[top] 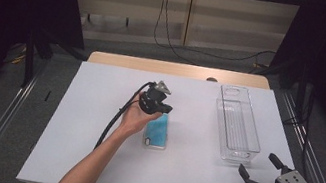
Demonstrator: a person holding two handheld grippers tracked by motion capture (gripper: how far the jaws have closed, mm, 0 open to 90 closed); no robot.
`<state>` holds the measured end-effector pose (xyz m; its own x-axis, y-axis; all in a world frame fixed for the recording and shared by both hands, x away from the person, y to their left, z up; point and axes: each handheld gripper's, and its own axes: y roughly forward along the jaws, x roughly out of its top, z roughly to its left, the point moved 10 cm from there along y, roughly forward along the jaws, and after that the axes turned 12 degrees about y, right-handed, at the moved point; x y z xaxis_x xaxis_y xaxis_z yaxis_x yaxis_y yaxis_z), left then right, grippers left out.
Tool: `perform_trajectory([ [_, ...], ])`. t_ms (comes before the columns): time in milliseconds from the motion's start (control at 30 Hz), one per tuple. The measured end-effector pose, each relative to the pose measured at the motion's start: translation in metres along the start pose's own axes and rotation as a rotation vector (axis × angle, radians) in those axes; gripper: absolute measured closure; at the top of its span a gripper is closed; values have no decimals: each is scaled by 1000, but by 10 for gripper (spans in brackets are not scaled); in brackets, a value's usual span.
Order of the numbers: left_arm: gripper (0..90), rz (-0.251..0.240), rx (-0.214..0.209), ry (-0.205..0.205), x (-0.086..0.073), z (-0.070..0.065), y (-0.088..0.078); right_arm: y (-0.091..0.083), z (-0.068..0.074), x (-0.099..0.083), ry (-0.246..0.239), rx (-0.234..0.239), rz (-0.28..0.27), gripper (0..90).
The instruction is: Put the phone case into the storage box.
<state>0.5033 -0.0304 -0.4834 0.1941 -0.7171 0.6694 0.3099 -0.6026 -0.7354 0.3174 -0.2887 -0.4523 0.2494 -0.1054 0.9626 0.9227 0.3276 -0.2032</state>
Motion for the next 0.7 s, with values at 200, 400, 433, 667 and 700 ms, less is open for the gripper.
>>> perform_trajectory([
  [200,900,44,-12,10,1,0,11,0,0,0,4,-1,-1,0],
  [400,900,76,-21,9,0,1,23,0,0,0,5,5,1,0],
  [433,900,75,-21,3,0,2,25,0,0,0,5,5,1,0],
  [667,900,68,-21,-30,-2,5,30,-2,0,0,5,6,-3,0],
  [700,900,71,-19,-29,-3,6,30,-2,0,0,4,6,-2,0],
])
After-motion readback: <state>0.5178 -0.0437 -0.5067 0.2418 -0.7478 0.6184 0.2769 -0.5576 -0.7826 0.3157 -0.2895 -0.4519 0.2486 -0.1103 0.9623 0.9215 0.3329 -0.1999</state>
